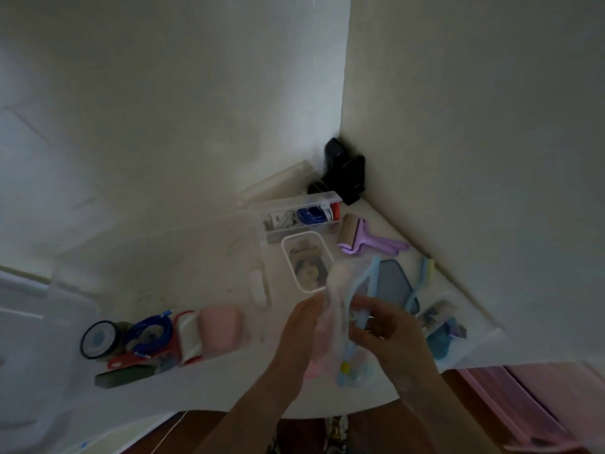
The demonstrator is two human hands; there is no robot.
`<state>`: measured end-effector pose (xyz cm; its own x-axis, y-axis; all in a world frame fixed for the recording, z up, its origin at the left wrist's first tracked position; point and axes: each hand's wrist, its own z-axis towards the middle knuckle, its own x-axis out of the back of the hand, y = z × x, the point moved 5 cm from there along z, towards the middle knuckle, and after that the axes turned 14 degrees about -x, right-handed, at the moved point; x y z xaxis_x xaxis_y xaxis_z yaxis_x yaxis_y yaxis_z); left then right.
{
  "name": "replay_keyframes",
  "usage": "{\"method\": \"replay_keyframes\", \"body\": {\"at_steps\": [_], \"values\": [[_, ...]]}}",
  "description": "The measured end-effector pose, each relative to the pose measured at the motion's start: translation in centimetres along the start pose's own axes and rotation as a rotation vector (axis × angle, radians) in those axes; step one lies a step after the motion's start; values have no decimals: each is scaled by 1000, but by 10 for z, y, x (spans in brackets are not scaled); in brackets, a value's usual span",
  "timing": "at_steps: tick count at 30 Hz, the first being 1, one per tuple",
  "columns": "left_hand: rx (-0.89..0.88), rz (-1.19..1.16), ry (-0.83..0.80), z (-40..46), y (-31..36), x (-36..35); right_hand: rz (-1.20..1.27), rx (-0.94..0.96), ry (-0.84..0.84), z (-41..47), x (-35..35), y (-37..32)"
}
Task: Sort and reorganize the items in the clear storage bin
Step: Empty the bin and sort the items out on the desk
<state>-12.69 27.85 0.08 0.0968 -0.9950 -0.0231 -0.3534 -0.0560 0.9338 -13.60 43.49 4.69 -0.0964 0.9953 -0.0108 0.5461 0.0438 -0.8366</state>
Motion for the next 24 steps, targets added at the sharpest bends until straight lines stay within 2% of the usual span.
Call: {"method": "replay_keyframes", "body": {"at_steps": [1, 3, 6, 7, 9, 10, 12, 14, 15, 18, 24], "values": [[73, 21, -54, 1, -10, -6, 74, -23, -40, -1, 3, 0], [167, -143, -95, 2, -25, -14, 163, -54, -113, -3, 7, -3], [260, -429, 25, 6, -43, -22, 243, -110, -203, -3, 14, -11], [290, -475, 73, 9, -50, -23, 297, -145, -197, 2, 19, -10], [295, -632, 95, 14, -60, -30, 364, -228, -54, 23, 35, 1], [272, -708, 82, 15, -61, -33, 309, -256, 80, 40, 45, 12], [352, -721, 160, 12, -74, -32, -37, -288, 378, 82, 66, 36], [349, -800, 126, 10, -73, -37, -421, -348, 526, 122, 73, 52], [343, -856, 113, 7, -67, -41, -553, -377, 529, 141, 70, 60], [369, -795, 152, 11, -75, -39, -751, -399, 515, 184, 55, 75], [317, -714, 173, 18, -77, -38, -823, -385, 505, 223, 41, 91]]}}
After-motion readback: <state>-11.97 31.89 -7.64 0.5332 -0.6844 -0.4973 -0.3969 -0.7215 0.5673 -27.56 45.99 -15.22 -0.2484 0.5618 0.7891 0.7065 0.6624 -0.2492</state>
